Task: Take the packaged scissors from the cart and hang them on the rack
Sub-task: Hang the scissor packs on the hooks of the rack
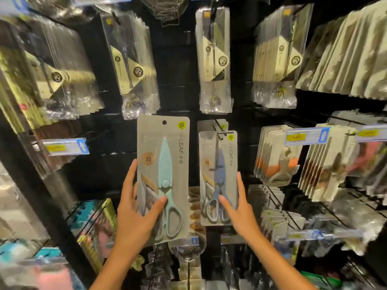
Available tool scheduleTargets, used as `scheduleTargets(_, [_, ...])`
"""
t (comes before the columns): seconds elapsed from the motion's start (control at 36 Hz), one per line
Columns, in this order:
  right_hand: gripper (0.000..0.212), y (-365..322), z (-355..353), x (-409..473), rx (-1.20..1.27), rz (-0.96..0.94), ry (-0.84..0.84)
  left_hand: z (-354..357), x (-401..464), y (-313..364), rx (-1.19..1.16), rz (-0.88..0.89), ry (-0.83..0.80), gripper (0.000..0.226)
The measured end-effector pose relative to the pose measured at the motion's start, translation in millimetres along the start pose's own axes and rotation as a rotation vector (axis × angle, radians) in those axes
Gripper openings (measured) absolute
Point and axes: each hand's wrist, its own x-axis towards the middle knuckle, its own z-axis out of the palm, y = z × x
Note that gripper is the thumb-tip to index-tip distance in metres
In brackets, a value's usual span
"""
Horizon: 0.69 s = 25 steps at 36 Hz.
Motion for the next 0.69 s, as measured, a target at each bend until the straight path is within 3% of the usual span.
scheduleTargets(0.53, [0.089,21,-6,77,-0.2,0.014,-0.046,6,14,6,0.019,0.005,0.041,0.1])
scheduleTargets(0.69, [0.091,16,-12,69,-0.174,-0.049,0.025,9,16,10,0.023,0.041,0.043,0.099])
